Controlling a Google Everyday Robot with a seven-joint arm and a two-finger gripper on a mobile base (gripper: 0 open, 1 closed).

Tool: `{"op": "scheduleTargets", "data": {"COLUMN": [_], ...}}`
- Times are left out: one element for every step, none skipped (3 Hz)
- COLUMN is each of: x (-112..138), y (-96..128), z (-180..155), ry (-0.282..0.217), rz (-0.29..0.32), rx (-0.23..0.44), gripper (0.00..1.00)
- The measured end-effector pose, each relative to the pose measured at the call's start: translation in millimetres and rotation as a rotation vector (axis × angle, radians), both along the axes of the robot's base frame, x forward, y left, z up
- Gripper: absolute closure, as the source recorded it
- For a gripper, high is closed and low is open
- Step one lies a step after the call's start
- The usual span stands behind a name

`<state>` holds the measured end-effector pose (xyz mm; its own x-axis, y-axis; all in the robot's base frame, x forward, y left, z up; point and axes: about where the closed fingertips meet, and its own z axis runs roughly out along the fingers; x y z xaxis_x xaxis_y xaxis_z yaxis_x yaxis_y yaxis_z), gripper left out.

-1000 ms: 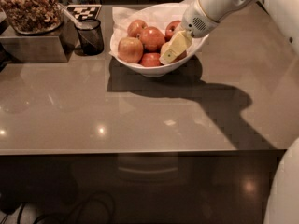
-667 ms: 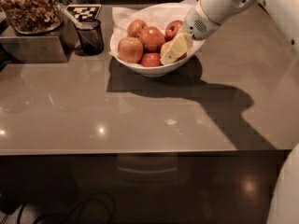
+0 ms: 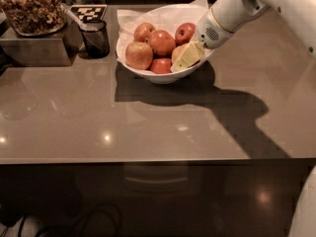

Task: Pick apple from white bowl

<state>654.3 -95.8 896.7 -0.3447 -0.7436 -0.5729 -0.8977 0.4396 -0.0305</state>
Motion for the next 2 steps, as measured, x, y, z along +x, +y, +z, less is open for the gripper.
{"op": "scheduleTargets", "data": {"x": [-0.2,2.6], "y": [1.9,7.9], "z": [-2.0,0.9], "ry": [0.004,-0.008], "rz": [0.006,0.026], "rx": [-0.008,-0.020], "gripper": [0.42,0.65]}}
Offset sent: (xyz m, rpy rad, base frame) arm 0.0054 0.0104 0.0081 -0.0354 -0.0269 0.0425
